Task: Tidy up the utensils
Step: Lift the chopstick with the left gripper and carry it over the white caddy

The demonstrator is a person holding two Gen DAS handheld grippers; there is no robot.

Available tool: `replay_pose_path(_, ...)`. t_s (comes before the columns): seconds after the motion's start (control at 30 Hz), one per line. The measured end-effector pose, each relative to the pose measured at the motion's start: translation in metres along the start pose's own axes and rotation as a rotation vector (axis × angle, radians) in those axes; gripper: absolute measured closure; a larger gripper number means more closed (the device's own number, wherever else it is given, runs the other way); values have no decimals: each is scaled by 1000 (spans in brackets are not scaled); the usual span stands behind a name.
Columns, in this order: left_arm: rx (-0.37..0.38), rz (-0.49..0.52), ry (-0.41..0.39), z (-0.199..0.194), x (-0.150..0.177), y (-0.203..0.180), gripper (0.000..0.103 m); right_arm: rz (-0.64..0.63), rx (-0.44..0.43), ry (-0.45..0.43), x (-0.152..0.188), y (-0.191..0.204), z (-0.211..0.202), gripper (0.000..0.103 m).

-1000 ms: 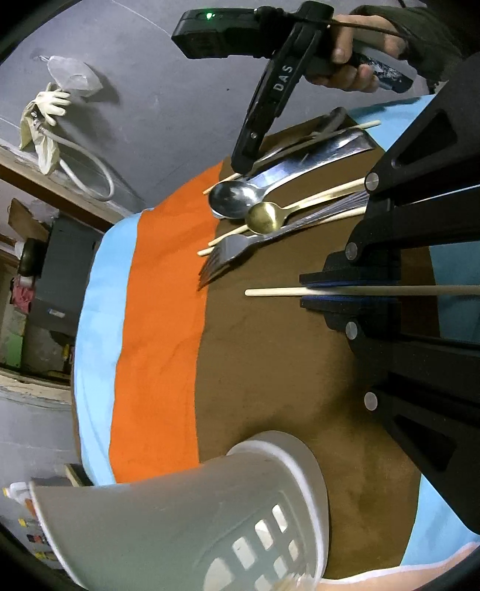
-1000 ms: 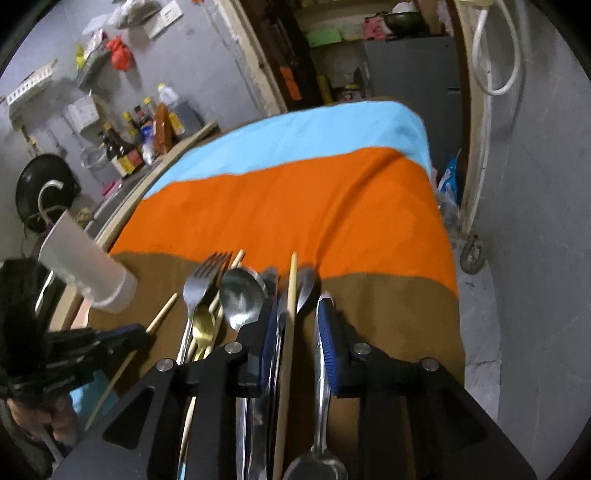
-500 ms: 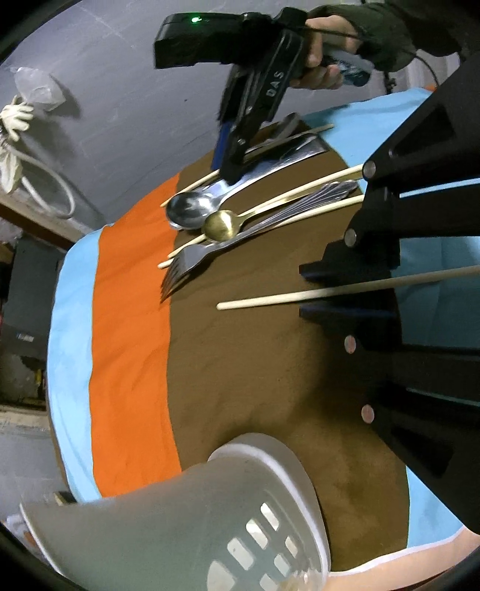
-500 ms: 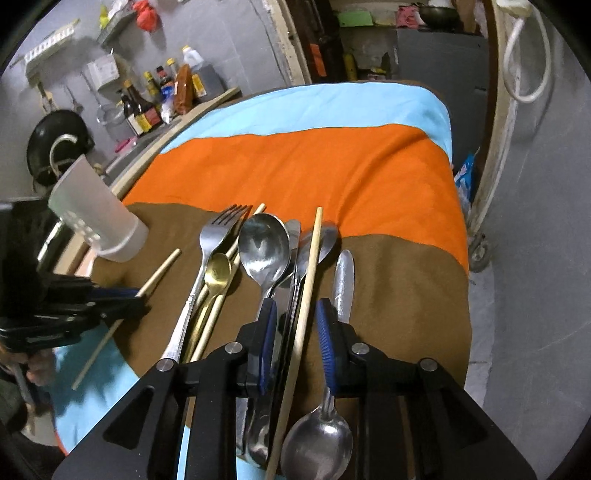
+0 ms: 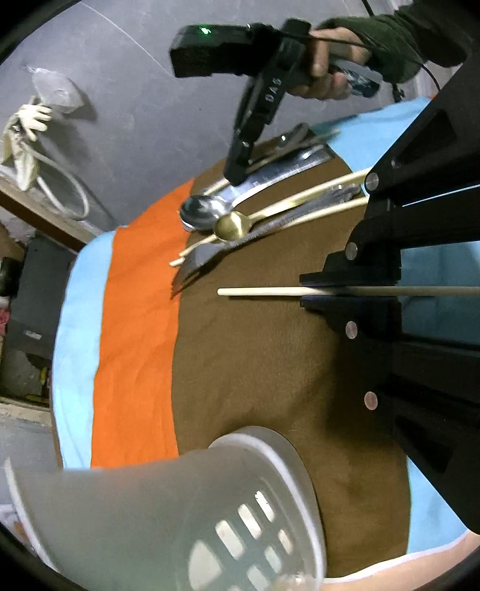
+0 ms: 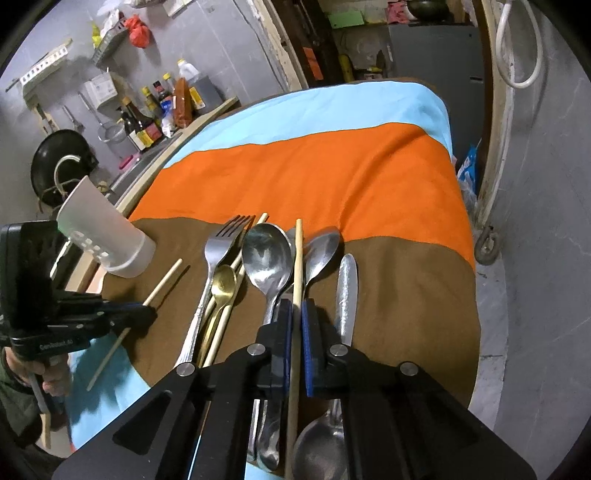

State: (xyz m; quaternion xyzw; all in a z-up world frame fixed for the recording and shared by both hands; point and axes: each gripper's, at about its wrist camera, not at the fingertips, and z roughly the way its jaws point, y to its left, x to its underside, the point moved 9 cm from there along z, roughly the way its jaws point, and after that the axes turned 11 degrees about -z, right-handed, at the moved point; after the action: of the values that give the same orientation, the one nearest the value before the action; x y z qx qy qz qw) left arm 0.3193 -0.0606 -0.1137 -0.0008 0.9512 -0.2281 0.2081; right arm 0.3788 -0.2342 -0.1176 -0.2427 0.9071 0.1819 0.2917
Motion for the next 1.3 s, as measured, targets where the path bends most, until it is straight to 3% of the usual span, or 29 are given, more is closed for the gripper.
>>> replay_pose_path(0.27,102,-10,-205,-44,-3,-14,101,21,-1,-166,-6,11,-36,100)
replay_pose_path(0.43,147,-25,-416,-79,-12,-14,101,-5,1,-372,-20,34,-70,100)
replay_pose_path(0.6,178,-60,-563,-114,-27,-7,101,-43,-14,-579,-41,68,-96,100)
replay_pose_path(0.7,175,-73,-649,-143,-39,1,101,-71,-44,-641,-59,88,-102,100)
replay_pose_path(1.0,109,-135,-918,-247,-88,71,101,-144,-141,-798,-133,162,-101,100)
replay_pose_path(1.3,50,-212,-1109,-278,-131,154,101,-96,-192,-940,-195,195,-80,100)
